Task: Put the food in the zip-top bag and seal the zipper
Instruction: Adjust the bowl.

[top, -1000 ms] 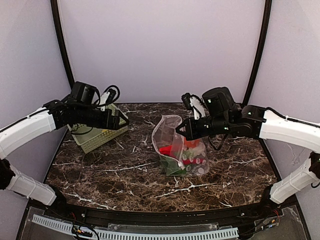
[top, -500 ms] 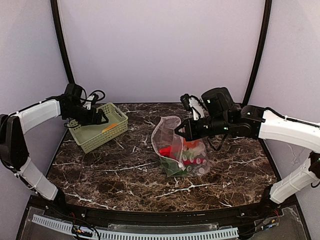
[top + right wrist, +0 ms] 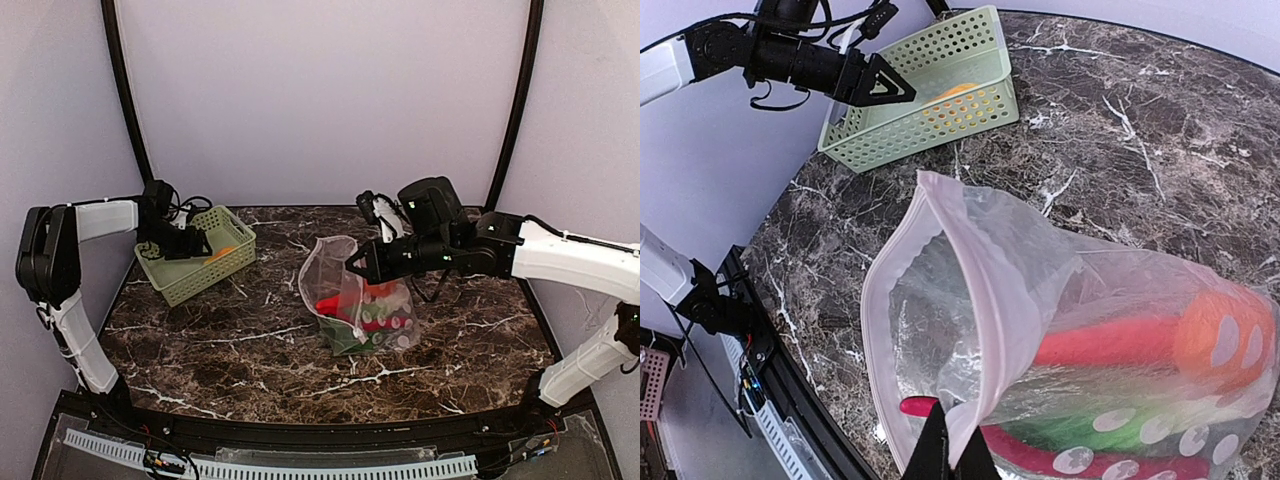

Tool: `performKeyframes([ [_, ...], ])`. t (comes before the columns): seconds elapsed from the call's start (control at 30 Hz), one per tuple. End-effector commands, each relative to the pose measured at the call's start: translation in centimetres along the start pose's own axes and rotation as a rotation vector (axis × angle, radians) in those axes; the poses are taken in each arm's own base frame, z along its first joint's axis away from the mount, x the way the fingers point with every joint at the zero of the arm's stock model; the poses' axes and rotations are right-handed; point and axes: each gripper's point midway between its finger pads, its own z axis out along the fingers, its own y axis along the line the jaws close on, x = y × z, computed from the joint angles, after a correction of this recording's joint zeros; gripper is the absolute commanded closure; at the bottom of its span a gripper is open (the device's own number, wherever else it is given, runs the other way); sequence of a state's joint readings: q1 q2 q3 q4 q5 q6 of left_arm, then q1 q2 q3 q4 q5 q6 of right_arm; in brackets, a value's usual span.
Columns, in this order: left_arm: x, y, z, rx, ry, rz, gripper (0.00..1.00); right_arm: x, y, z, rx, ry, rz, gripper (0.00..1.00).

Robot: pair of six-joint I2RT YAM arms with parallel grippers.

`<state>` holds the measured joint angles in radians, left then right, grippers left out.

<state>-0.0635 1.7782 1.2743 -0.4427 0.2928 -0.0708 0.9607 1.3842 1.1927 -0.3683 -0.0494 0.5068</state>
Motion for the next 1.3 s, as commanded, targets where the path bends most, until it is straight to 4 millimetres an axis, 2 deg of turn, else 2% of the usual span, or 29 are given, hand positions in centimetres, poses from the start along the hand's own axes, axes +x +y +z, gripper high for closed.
performKeyframes([
  [0.0, 0.4, 0.3, 0.4, -0.003, 0.029, 0.014, 0.28, -0.9, 0.4, 0.3, -0.023, -0.030, 0.003, 1.00],
  [0.2, 1.7, -0.4, 1.1, 0.040, 0.079, -0.003, 0.29, -0.8, 0.4, 0.4, -0.028, -0.030, 0.010, 1.00],
  [0.33, 2.2, -2.3, 1.2, 0.050, 0.093, 0.040, 0.27, -0.7, 0.5, 0.4, -0.030, -0.029, 0.015, 1.00],
  [0.43, 2.6, -4.4, 1.2, 0.061, 0.097, 0.088, 0.25, -0.8, 0.5, 0.4, -0.032, -0.030, 0.016, 1.00],
  [0.53, 2.9, -5.4, 1.1, 0.065, 0.096, 0.109, 0.24, -0.7, 0.5, 0.4, -0.032, -0.027, 0.018, 1.00],
  [0.77, 3.2, -4.7, 1.6, 0.025, 0.108, 0.121, 0.24, -0.6, 0.6, 0.4, -0.036, -0.025, 0.021, 1.00],
  [0.93, 3.7, -4.7, 2.9, 0.069, 0.152, 0.091, 0.30, -0.4, 0.5, 0.4, -0.034, -0.023, 0.022, 1.00],
  [1.03, 3.6, -5.1, 3.0, 0.122, 0.155, 0.069, 0.32, -0.3, 0.5, 0.3, -0.033, -0.024, 0.023, 1.00],
  [1.17, 3.8, -6.2, 3.3, 0.201, 0.157, 0.069, 0.32, -0.3, 0.4, 0.3, -0.029, -0.023, 0.022, 1.00],
  [1.27, 4.0, -6.3, 3.9, 0.215, 0.177, 0.063, 0.32, -0.4, 0.6, 0.5, -0.035, -0.021, 0.021, 1.00],
])
